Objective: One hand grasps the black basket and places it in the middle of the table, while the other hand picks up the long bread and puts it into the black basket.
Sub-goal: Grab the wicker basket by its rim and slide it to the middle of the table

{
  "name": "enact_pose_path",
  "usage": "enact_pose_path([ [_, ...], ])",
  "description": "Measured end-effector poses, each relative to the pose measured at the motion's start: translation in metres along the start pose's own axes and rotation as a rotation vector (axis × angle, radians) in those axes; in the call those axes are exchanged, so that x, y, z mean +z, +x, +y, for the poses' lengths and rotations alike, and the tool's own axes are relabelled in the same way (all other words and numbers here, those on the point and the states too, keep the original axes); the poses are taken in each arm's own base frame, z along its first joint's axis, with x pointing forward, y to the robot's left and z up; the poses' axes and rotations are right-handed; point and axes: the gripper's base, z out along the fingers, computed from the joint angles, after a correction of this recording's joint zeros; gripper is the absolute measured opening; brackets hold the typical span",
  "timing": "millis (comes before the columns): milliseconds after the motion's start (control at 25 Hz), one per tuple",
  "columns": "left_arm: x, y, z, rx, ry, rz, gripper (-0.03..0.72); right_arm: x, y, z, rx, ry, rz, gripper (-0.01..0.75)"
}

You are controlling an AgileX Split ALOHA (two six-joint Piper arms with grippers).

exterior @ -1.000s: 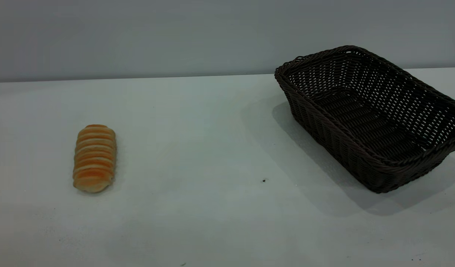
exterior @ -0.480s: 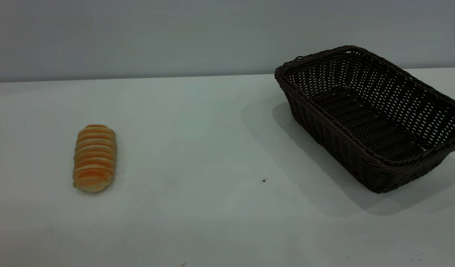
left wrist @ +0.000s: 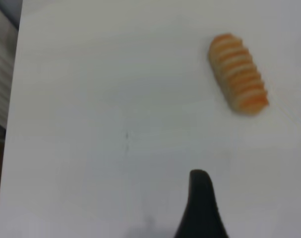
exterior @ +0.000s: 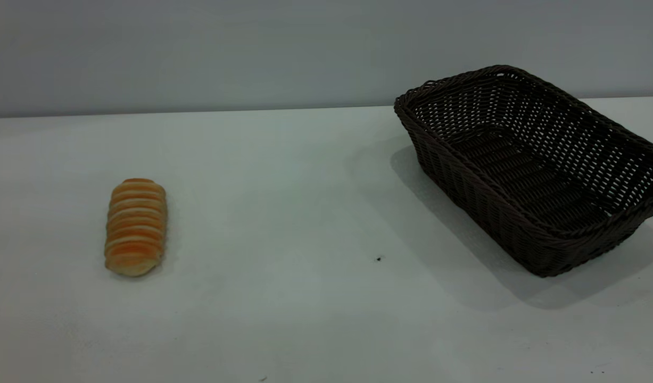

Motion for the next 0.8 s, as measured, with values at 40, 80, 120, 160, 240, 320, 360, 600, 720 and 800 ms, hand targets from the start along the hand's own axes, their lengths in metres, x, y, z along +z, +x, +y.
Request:
enact_pose_path([
  [40, 0.007, -0.009, 0.0, 0.0, 0.008, 0.01, 0.593, 0.01, -0.007, -0.001, 0.029, 0.001, 0.019, 0.574],
  [80, 0.014, -0.018, 0.0, -0.007, 0.018, 0.008, 0.593, 0.023, -0.014, -0.002, 0.071, 0.003, 0.046, 0.574],
  [120, 0.019, -0.025, 0.0, -0.009, 0.022, 0.003, 0.593, 0.038, -0.019, -0.004, 0.123, 0.008, 0.078, 0.574],
  [160, 0.026, -0.031, 0.0, -0.013, 0.029, 0.009, 0.593, 0.053, -0.022, -0.007, 0.176, 0.015, 0.114, 0.574],
  [240, 0.037, -0.037, -0.001, -0.021, 0.04, 0.019, 0.593, 0.08, -0.025, -0.01, 0.274, 0.025, 0.169, 0.574],
  [320, 0.047, -0.04, -0.002, -0.03, 0.053, 0.043, 0.593, 0.106, -0.027, -0.014, 0.368, 0.04, 0.2, 0.575],
  [360, 0.051, -0.04, -0.002, -0.032, 0.056, 0.053, 0.593, 0.117, -0.027, -0.016, 0.409, 0.047, 0.215, 0.575],
  [600, 0.055, -0.042, -0.003, -0.043, 0.068, 0.054, 0.593, 0.175, -0.025, -0.026, 0.673, 0.069, 0.224, 0.575],
  [720, 0.055, -0.042, -0.003, -0.043, 0.069, 0.053, 0.593, 0.195, -0.021, -0.041, 0.826, 0.107, 0.22, 0.575],
  [800, 0.055, -0.042, -0.003, -0.043, 0.069, 0.052, 0.593, 0.203, -0.017, -0.054, 0.894, 0.137, 0.222, 0.575],
])
